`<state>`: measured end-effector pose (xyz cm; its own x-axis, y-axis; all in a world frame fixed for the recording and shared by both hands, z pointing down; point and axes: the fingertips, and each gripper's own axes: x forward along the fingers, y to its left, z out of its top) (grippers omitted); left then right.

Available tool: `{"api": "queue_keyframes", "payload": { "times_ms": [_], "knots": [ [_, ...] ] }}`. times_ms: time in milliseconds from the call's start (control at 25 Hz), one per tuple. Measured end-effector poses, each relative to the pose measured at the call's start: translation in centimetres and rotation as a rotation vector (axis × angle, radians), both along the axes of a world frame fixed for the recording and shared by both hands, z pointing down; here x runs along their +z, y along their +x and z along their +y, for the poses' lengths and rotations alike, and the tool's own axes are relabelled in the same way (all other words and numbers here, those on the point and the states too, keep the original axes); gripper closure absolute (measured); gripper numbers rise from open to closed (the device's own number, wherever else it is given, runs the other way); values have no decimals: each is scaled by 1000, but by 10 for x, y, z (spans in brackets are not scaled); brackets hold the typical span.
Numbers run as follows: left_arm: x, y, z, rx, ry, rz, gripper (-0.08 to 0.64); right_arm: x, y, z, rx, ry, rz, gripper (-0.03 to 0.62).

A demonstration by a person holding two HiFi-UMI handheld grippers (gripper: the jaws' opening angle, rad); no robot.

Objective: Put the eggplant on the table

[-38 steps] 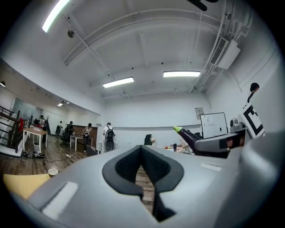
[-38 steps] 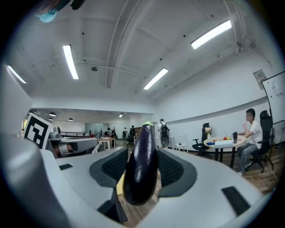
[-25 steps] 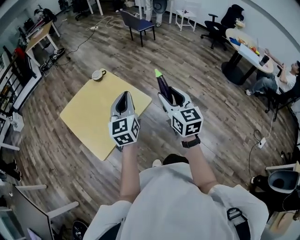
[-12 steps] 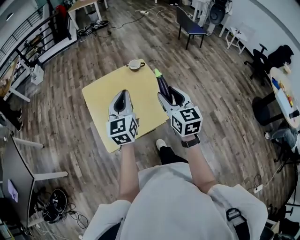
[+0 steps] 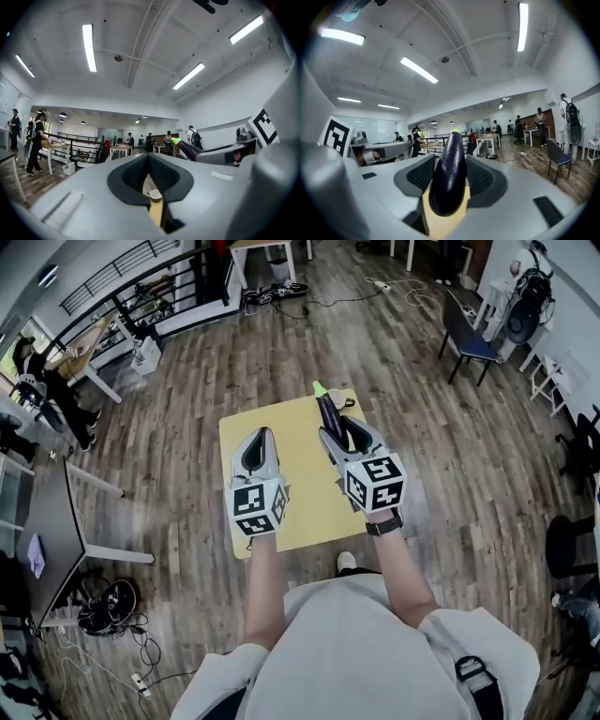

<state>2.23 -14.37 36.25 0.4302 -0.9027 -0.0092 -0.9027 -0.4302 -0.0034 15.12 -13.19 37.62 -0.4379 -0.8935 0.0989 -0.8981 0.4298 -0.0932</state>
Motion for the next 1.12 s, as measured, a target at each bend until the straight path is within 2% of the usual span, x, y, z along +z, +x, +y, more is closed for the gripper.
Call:
{"api": "queue_keyframes", "payload": {
  "times_ms": [160,360,600,880,1120],
  "knots": [
    [-2,-1,-20,-64,-3,-36,551,2,0,-27,-62,-8,-29,390],
    [7,9,-39,-95,-29,-70,551,10,18,-63,-48,-26,-57,390],
    [31,-11,-58,-121,-79,-81,551,28,-9,-97,-92,-66,-44,390],
    [57,-46,-106,-124,-132,-52,551,43,-70,-141,-161,-91,-7,390],
    [55,-86,-149,-183,-130,-42,551,58,-93,-181,-135,-131,34,390]
  ]
}}
